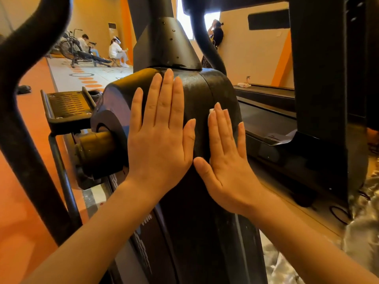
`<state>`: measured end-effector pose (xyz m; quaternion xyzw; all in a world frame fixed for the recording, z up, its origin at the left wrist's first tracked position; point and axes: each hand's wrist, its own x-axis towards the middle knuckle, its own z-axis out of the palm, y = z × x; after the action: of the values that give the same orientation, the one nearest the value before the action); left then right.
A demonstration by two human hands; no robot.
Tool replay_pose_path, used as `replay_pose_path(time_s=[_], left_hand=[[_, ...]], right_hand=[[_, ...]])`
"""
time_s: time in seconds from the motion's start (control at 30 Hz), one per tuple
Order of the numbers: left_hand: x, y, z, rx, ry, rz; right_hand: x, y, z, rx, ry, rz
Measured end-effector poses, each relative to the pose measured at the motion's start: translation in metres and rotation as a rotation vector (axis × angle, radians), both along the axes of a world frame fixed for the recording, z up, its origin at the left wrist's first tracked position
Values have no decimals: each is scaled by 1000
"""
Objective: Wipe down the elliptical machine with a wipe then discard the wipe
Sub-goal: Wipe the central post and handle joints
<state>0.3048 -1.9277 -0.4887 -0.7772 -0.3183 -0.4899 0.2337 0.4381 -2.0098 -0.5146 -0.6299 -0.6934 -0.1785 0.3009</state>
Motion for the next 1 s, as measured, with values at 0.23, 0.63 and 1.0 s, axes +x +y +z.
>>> replay_pose_path(time_s=[0.23,0.63,1.0], left_hand=[[-6,2,1,1,15,-51],[-5,3,-2,8,9,-52],[-7,1,-2,14,20,-55]], right_hand=[[39,12,5,8,90,-42],[37,23,14,74,223,-48],[20,-7,-23,19,9,-48]])
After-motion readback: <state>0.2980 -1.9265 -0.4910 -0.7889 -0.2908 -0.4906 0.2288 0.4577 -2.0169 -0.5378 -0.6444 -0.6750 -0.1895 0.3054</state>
